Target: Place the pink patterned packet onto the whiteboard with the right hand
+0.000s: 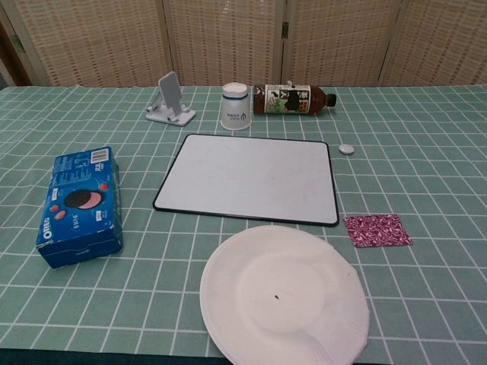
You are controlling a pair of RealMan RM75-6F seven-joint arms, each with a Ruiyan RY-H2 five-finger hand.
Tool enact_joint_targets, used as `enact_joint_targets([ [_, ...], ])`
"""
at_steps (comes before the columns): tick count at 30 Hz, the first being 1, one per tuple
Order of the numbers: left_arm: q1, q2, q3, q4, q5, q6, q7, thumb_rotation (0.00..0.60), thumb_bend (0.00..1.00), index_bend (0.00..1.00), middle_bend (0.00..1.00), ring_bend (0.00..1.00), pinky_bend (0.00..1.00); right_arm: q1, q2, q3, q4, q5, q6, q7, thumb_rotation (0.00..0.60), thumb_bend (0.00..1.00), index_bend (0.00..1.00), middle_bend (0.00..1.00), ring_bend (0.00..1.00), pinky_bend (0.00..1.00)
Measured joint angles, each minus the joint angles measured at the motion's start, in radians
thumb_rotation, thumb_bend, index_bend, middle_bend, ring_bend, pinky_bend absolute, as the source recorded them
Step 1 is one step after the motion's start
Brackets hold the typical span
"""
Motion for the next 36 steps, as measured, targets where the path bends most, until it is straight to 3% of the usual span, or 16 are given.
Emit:
enact_joint_targets([
  [13, 0.002, 0.006, 0.002, -0.001, 0.005, 0.005, -0.001, 0.600, 0.29, 0.16, 0.07, 0.05, 0.00, -0.006, 0.002, -0.004, -0.002, -0.011, 0.016, -0.003, 0.600, 0.35, 0.39, 0.41, 0.38, 0.40],
  [25, 0.006, 0.013, 0.004, 0.000, 0.009, 0.010, -0.010, 0.600, 0.29, 0.16, 0.07, 0.05, 0.00, 0.025, 0.030, -0.005, -0.050, -0.057, -0.003, -0.033, 0.600, 0.35, 0.39, 0.45, 0.46, 0.41],
  [31, 0.011, 0.020, 0.010, -0.003, 0.014, 0.013, -0.013, 0.600, 0.29, 0.16, 0.07, 0.05, 0.00, 0.080, 0.050, 0.002, -0.109, -0.090, -0.057, -0.071, 0.600, 0.34, 0.39, 0.50, 0.56, 0.50],
  [36, 0.017, 0.023, 0.013, -0.006, 0.021, 0.021, -0.015, 0.600, 0.29, 0.16, 0.07, 0.05, 0.00, 0.143, 0.065, 0.016, -0.169, -0.105, -0.135, -0.115, 0.600, 0.30, 0.39, 0.61, 0.70, 0.66],
])
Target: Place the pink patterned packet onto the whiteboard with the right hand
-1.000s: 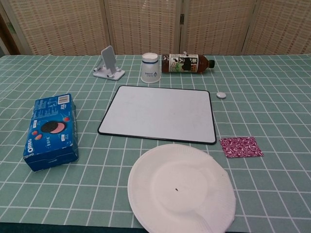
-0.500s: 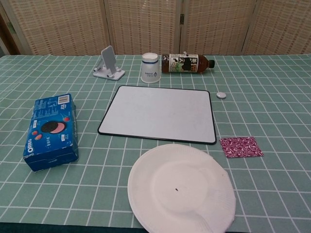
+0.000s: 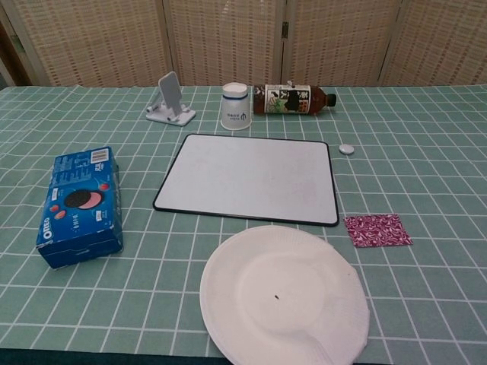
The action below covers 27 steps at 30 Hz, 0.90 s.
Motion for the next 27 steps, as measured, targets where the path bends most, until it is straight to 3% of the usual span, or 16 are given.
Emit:
enact_joint_targets([
  [3, 0.004, 0.001, 0.003, 0.000, 0.001, 0.003, -0.001, 0.600, 0.29, 0.16, 0.07, 0.05, 0.00, 0.041, 0.005, 0.008, -0.035, 0.000, -0.064, -0.028, 0.600, 0.27, 0.39, 0.68, 0.78, 0.77],
  [12, 0.013, 0.003, 0.008, 0.008, -0.001, 0.007, -0.009, 0.600, 0.29, 0.16, 0.07, 0.05, 0.00, 0.162, -0.045, 0.026, -0.100, 0.056, -0.258, -0.147, 0.600, 0.20, 0.39, 0.85, 0.96, 0.94],
  [20, 0.013, 0.000, 0.010, 0.011, 0.003, 0.005, -0.010, 0.600, 0.29, 0.16, 0.07, 0.05, 0.00, 0.207, -0.178, 0.018, -0.110, 0.171, -0.367, -0.314, 0.600, 0.19, 0.38, 0.91, 1.00, 0.98],
  [27, 0.017, 0.001, 0.011, 0.013, -0.001, 0.005, -0.009, 0.600, 0.29, 0.16, 0.07, 0.05, 0.00, 0.257, -0.257, 0.024, -0.092, 0.286, -0.449, -0.384, 0.600, 0.19, 0.27, 0.91, 1.00, 0.98],
])
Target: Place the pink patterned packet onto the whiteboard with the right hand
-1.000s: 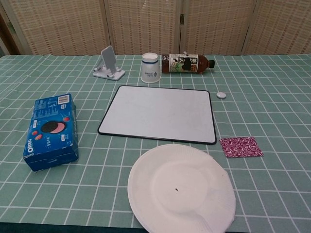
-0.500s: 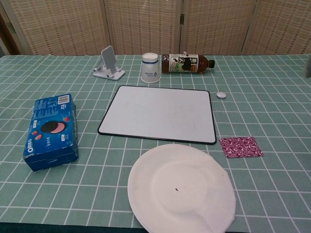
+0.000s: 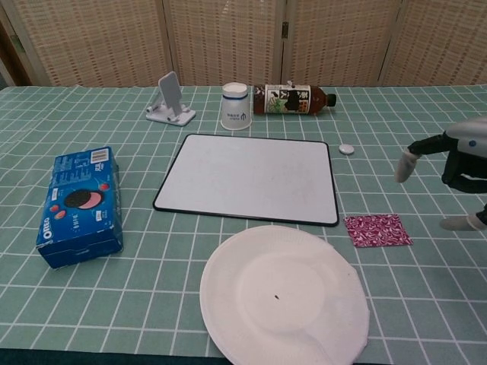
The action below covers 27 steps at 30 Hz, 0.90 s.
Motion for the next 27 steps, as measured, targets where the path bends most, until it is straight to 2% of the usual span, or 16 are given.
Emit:
enact_joint_targets([
  [5, 0.002, 0.002, 0.001, -0.001, 0.000, 0.002, 0.001, 0.600, 0.29, 0.16, 0.07, 0.05, 0.00, 0.048, -0.042, 0.011, 0.027, 0.081, -0.060, -0.037, 0.600, 0.19, 0.22, 0.92, 1.00, 0.99],
  [16, 0.003, 0.001, 0.000, -0.004, -0.004, -0.001, 0.010, 0.600, 0.29, 0.16, 0.07, 0.05, 0.00, 0.128, -0.136, 0.010, 0.117, 0.191, -0.127, -0.107, 0.600, 0.20, 0.22, 0.92, 1.00, 0.99],
  [27, 0.005, 0.001, 0.001, -0.001, -0.006, -0.003, 0.009, 0.600, 0.29, 0.16, 0.07, 0.05, 0.00, 0.162, -0.193, -0.009, 0.179, 0.256, -0.137, -0.138, 0.600, 0.20, 0.22, 0.93, 1.00, 0.99],
])
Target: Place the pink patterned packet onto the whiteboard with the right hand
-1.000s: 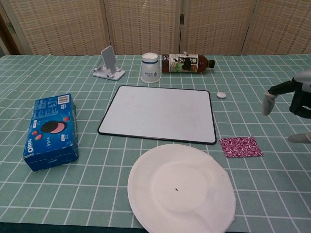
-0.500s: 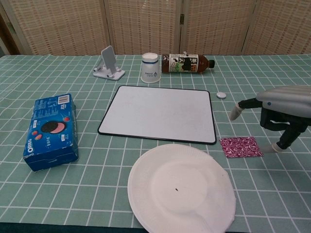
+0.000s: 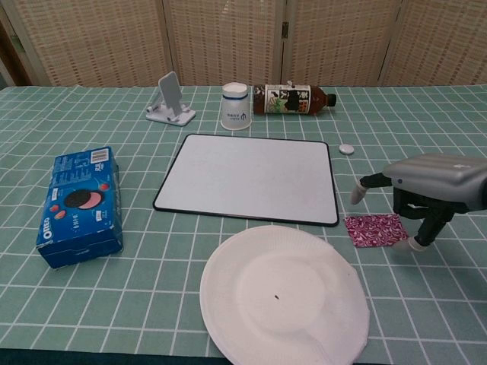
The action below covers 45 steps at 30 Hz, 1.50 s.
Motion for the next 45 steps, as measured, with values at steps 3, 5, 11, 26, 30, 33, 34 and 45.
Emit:
enact_joint_targets([
  [3, 0.001, -0.001, -0.001, 0.001, -0.001, 0.001, 0.001, 0.600, 0.29, 0.16, 0.07, 0.05, 0.00, 0.009, -0.007, -0.004, 0.012, 0.021, -0.005, -0.007, 0.600, 0.20, 0.22, 0.93, 1.00, 0.99],
  [5, 0.000, 0.000, -0.002, 0.001, -0.002, 0.001, -0.001, 0.600, 0.29, 0.16, 0.07, 0.05, 0.00, 0.016, -0.012, -0.007, 0.019, 0.035, -0.008, -0.012, 0.600, 0.20, 0.22, 0.93, 1.00, 0.99],
  [11, 0.000, 0.000, -0.002, 0.004, -0.003, -0.001, -0.001, 0.600, 0.29, 0.16, 0.07, 0.05, 0.00, 0.037, -0.025, -0.016, 0.037, 0.067, -0.021, -0.023, 0.600, 0.20, 0.22, 0.93, 1.00, 0.99],
  [26, -0.002, -0.002, -0.005, 0.007, -0.008, -0.006, 0.002, 0.600, 0.29, 0.16, 0.07, 0.05, 0.00, 0.057, -0.029, -0.034, 0.055, 0.098, -0.016, -0.013, 0.600, 0.20, 0.25, 0.93, 1.00, 0.99],
  [30, -0.002, -0.003, -0.005, 0.007, -0.010, -0.007, 0.003, 0.600, 0.29, 0.16, 0.07, 0.05, 0.00, 0.060, -0.031, -0.038, 0.058, 0.098, -0.012, -0.009, 0.600, 0.20, 0.26, 0.93, 1.00, 0.99],
  [33, -0.002, -0.004, -0.004, 0.007, -0.010, -0.009, 0.004, 0.600, 0.29, 0.16, 0.07, 0.05, 0.00, 0.063, -0.034, -0.041, 0.063, 0.098, -0.011, -0.009, 0.600, 0.20, 0.27, 0.93, 1.00, 0.99],
  [34, -0.002, -0.004, -0.004, 0.007, -0.010, -0.009, 0.004, 0.600, 0.29, 0.16, 0.07, 0.05, 0.00, 0.064, -0.036, -0.042, 0.065, 0.097, -0.008, -0.008, 0.600, 0.21, 0.27, 0.93, 1.00, 0.99],
  [45, -0.001, -0.001, -0.004, 0.010, -0.013, -0.010, -0.002, 0.600, 0.29, 0.16, 0.07, 0.05, 0.00, 0.067, -0.051, -0.048, 0.079, 0.085, 0.010, -0.004, 0.600, 0.21, 0.32, 0.94, 1.00, 0.99],
])
